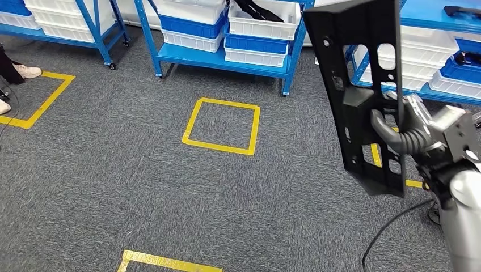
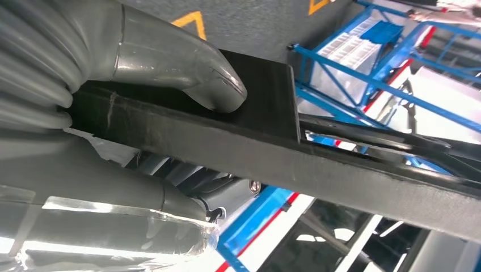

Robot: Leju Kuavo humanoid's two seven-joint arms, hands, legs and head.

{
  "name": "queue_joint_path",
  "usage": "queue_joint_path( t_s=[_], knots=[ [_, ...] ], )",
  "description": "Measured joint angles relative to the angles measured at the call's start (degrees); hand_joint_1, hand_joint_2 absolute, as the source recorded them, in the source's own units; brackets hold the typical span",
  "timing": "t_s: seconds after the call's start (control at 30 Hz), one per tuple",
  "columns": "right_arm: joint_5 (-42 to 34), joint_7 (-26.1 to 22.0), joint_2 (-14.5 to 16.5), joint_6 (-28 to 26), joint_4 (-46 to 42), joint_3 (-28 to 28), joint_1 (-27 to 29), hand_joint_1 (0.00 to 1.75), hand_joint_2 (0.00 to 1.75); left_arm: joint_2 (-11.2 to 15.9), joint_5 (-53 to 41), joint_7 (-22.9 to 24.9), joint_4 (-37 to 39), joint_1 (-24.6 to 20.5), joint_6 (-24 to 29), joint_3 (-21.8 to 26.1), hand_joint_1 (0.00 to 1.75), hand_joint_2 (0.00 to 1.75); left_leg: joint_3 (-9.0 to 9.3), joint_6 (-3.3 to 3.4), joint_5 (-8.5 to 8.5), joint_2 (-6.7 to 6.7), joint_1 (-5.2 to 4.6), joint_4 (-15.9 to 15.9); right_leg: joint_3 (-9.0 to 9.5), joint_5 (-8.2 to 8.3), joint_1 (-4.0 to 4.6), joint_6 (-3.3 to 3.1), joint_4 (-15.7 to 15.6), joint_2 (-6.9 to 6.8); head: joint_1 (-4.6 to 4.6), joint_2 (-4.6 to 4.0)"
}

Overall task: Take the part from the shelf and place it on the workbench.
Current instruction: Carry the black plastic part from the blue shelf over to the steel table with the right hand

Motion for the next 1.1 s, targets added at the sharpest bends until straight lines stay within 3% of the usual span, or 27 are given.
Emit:
queue_joint_path(
  t_s=[0.03,0.07,0.13,0.17,0.23,0.27,0.3,0.37,0.4,0.43,0.5,0.53,0.57,0.6,0.63,0.7,0.77,0.83,0.9,0.97,1.03,1.07,1.1],
  knots=[
    [0.01,-0.02,-0.01,0.43,-0.78,-1.10,1.09,1.75,1.75,0.04,-0.06,-0.04,0.00,0.00,-0.22,-0.10,0.00,0.00,-1.05,0.04,0.78,0.09,-0.15,0.02,-0.38,-1.13,0.05,0.28,3.16,0.04,0.12,0.00],
    [0.01,0.01,-0.01,0.88,-1.34,-1.95,1.81,1.75,1.75,0.07,-0.10,-0.07,0.00,0.00,-0.34,-0.19,0.00,0.00,-2.08,0.05,1.56,0.19,-0.33,0.04,0.08,-0.91,0.18,0.76,4.87,0.07,0.15,0.00],
    [-0.02,0.22,-0.03,1.77,-2.05,-3.16,2.34,1.75,1.75,0.08,-0.35,-0.10,0.00,-0.04,-0.47,-0.26,0.00,0.00,-3.97,0.01,2.99,0.42,-0.74,0.06,4.03,1.67,0.66,1.38,2.63,0.08,0.22,0.00],
    [-0.04,0.39,-0.17,2.14,-2.35,-3.63,2.32,1.75,1.75,-0.01,-0.52,-0.11,0.00,-0.08,-0.53,-0.29,0.00,0.00,-4.66,-0.03,3.68,0.52,-0.88,0.08,7.62,2.16,1.12,0.85,-1.22,0.01,0.17,0.01],
    [-0.05,0.76,-0.55,2.68,-2.91,-4.41,1.92,1.75,1.75,-0.19,-0.80,-0.24,-0.01,-0.14,-0.66,-0.38,0.00,0.00,-5.26,-0.37,4.91,0.66,-1.22,0.00,14.87,0.59,2.12,-1.17,-10.67,-0.44,0.30,0.01],
    [0.10,0.96,-0.74,2.84,-3.14,-4.65,1.56,1.75,1.75,-0.30,-0.82,-0.49,-0.02,-0.16,-0.84,-0.45,0.00,0.00,-5.20,-0.64,5.52,0.80,-1.24,-0.19,16.90,-0.42,2.47,-2.18,-13.79,-0.65,0.33,0.01],
    [0.41,1.16,-0.79,2.92,-3.26,-4.77,1.21,1.75,1.75,-0.31,-0.82,-0.89,-0.02,-0.16,-1.12,-0.50,0.00,0.00,-5.11,-1.01,6.19,0.90,-1.29,-0.55,17.48,-0.65,2.64,-2.82,-15.42,-0.80,0.41,0.01],
    [1.51,1.46,-0.55,2.95,-3.35,-4.68,0.56,1.75,1.75,-0.28,-0.72,-1.80,-0.02,-0.14,-1.89,-0.55,0.00,0.00,-5.41,-1.77,6.38,0.92,-1.07,-0.79,16.44,0.84,1.87,-3.69,-15.65,-0.77,0.40,0.01],
    [2.18,1.58,-0.30,2.95,-3.35,-4.46,0.27,1.75,1.75,-0.25,-0.67,-2.08,-0.01,-0.12,-2.21,-0.54,0.00,0.00,-5.87,-2.20,4.87,0.77,-0.96,0.00,15.91,1.70,1.47,-4.18,-15.80,-0.78,0.31,0.01],
    [2.80,1.67,0.04,2.96,-3.31,-4.09,-0.12,1.75,1.75,-0.22,-0.62,-2.16,-0.01,-0.09,-2.39,-0.52,0.00,0.00,-6.60,-2.61,2.25,0.58,-0.80,2.02,15.33,2.54,1.07,-4.53,-15.88,-0.78,0.18,0.01],
    [3.69,1.78,0.77,2.97,-3.14,-3.12,-0.99,1.75,1.75,-0.14,-0.60,-2.08,-0.02,-0.04,-2.49,-0.49,0.00,0.00,-8.51,-3.54,-3.45,0.32,-0.38,9.18,13.96,3.78,1.05,-4.89,-15.81,-0.73,-0.16,0.00],
    [3.94,1.79,1.15,2.97,-3.02,-2.64,-1.33,1.75,1.75,-0.08,-0.59,-2.04,-0.02,-0.03,-2.48,-0.48,0.00,0.00,-9.30,-3.99,-4.74,0.27,-0.12,12.94,13.41,4.28,1.00,-4.71,-15.72,-0.70,-0.22,0.00],
    [4.09,1.79,1.48,2.97,-2.90,-2.25,-1.53,1.75,1.75,-0.01,-0.59,-2.03,-0.02,-0.04,-2.48,-0.48,0.00,0.00,-9.44,-4.41,-4.67,0.26,0.19,15.34,12.89,4.70,0.89,-4.42,-15.58,-0.68,-0.26,0.00],
    [4.19,1.80,1.77,2.97,-2.77,-1.94,-1.63,1.75,1.75,0.05,-0.59,-2.03,-0.02,-0.04,-2.48,-0.47,0.00,0.00,-8.43,-4.82,-3.69,0.28,0.53,15.47,12.47,5.00,0.71,-4.11,-15.34,-0.69,-0.26,0.00],
    [4.26,1.81,1.98,2.97,-2.64,-1.67,-1.71,1.75,1.75,0.10,-0.59,-2.03,-0.02,-0.03,-2.48,-0.46,0.00,0.00,-6.18,-5.23,-2.40,0.34,0.92,13.15,12.13,5.14,0.48,-3.83,-14.98,-0.72,-0.28,0.00],
    [4.27,1.85,2.22,2.97,-2.48,-1.26,-2.09,1.75,1.75,0.13,-0.59,-2.03,-0.01,-0.03,-2.49,-0.44,0.00,0.00,-0.52,-5.83,-1.25,0.35,1.48,5.38,11.04,5.01,0.26,-3.15,-13.77,-0.80,-0.46,0.00],
    [4.27,1.88,2.33,2.97,-2.42,-0.92,-2.59,1.75,1.75,0.13,-0.59,-2.03,0.00,-0.05,-2.50,-0.42,0.00,0.00,1.93,-5.39,-1.72,0.20,1.44,1.36,10.07,4.75,0.60,-2.32,-12.67,-0.86,-0.58,0.00],
    [4.37,1.89,2.43,3.20,-2.21,-0.55,-3.40,1.75,1.75,0.09,-0.34,-1.83,0.00,-0.09,-2.31,-0.31,0.00,0.00,1.57,-4.01,-1.82,0.11,0.99,1.00,9.62,4.91,0.93,-1.41,-12.34,-0.83,-0.43,0.00],
    [4.77,1.64,2.79,3.80,-1.13,0.44,-5.59,1.75,1.75,-0.05,0.37,-1.19,-0.01,-0.11,-1.56,-0.04,0.00,0.00,1.31,-2.59,-1.30,0.15,0.81,0.32,8.53,4.16,0.69,-0.93,-10.91,-0.68,-0.27,0.00],
    [5.70,0.97,3.72,4.19,1.44,2.52,-9.35,1.75,1.75,-0.27,1.14,-0.36,-0.02,-0.17,-0.37,0.49,0.00,0.00,0.93,-1.66,-0.73,0.26,0.87,-0.05,5.61,1.32,0.31,-1.07,-5.14,-0.51,-0.07,0.00],
    [6.74,0.21,5.11,4.02,4.88,5.33,-13.17,1.75,1.75,-0.65,1.60,0.41,-0.02,-0.24,0.77,1.10,0.00,0.00,0.43,-1.29,-0.34,0.28,0.80,-0.05,2.12,-1.61,0.24,-0.91,2.76,-0.42,0.10,0.00],
    [7.08,-0.09,5.83,3.87,6.49,6.75,-14.63,1.75,1.75,-0.90,1.78,0.76,-0.02,-0.26,1.25,1.37,0.00,0.00,0.26,-1.24,-0.15,0.08,0.75,-0.04,1.33,-2.04,0.24,-0.61,4.82,-0.38,0.15,0.00],
    [7.29,-0.33,6.53,3.75,7.99,8.16,-15.88,1.75,1.75,-1.15,1.99,1.05,-0.02,-0.27,1.70,1.64,0.00,0.00,0.16,-1.26,0.04,-0.27,0.71,-0.04,1.72,-1.51,0.25,-0.22,4.53,-0.30,0.21,0.00]
  ],
)
